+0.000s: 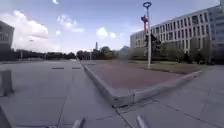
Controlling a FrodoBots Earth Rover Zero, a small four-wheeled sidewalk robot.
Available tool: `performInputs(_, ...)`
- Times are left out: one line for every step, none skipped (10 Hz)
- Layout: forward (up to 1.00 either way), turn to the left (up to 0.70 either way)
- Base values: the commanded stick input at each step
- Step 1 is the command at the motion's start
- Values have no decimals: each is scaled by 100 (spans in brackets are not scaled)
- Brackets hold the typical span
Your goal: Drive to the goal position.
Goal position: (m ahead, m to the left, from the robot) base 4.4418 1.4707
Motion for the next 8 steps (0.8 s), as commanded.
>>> performInputs(-100,0)
performInputs(-100,0)
performInputs(-100,0)
performInputs(-100,0)
performInputs(-100,0)
performInputs(-100,0)
performInputs(-100,0)
performInputs(-100,0)
